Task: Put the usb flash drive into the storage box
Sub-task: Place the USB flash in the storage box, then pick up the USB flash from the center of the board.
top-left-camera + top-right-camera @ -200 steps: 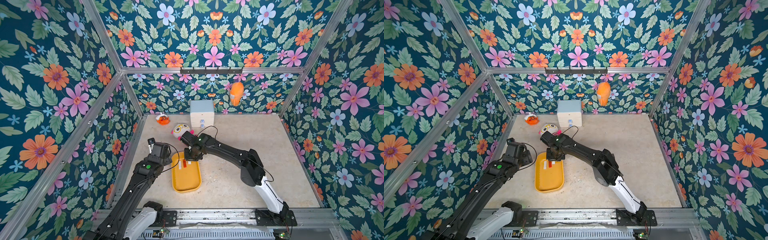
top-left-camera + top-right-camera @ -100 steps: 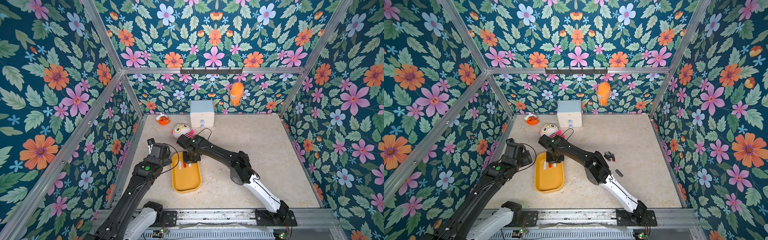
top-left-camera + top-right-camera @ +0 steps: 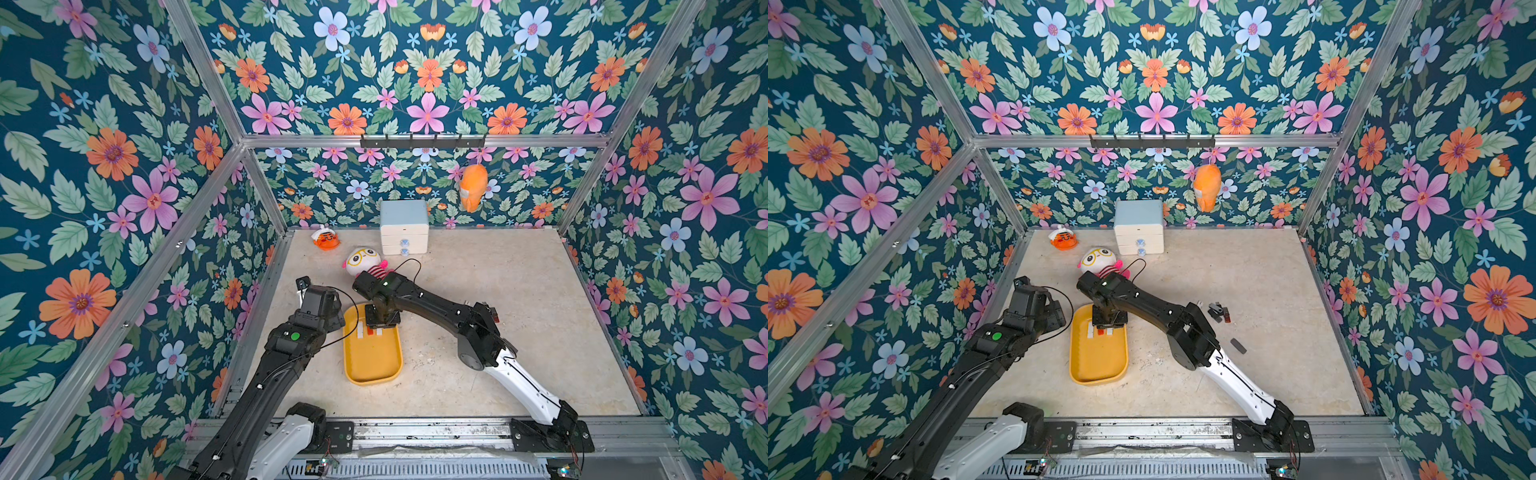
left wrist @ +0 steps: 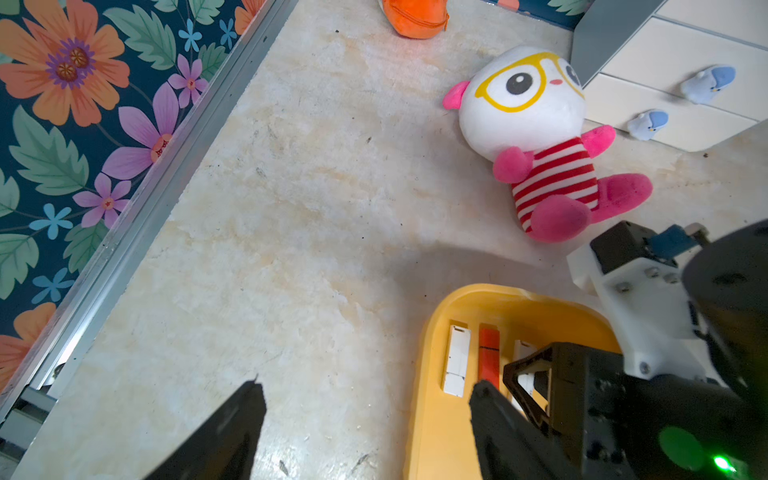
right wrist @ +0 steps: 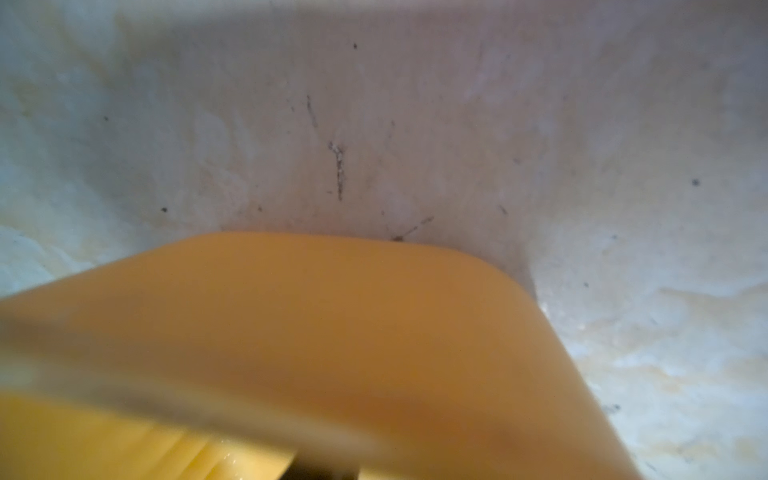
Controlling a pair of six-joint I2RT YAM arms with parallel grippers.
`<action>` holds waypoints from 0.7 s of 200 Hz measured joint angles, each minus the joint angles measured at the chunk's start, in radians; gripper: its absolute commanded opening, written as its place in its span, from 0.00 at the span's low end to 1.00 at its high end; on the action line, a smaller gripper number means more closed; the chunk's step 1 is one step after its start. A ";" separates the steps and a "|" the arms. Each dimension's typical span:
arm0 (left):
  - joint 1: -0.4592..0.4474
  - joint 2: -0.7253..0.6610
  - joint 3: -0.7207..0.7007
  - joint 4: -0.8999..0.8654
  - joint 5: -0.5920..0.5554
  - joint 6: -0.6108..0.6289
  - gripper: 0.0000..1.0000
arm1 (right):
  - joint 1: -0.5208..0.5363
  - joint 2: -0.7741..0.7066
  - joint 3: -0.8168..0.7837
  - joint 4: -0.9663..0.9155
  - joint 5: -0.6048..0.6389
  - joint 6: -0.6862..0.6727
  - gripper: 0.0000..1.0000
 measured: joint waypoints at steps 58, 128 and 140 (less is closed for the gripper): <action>0.000 -0.045 -0.006 0.007 0.000 0.000 0.83 | -0.006 -0.259 -0.093 -0.011 0.072 -0.013 0.42; -0.265 0.031 0.087 0.056 0.226 -0.038 0.78 | -0.484 -1.061 -1.159 0.289 0.172 -0.008 0.45; -0.417 0.105 0.119 0.090 0.212 -0.083 0.78 | -0.629 -1.147 -1.316 0.358 0.127 -0.006 0.45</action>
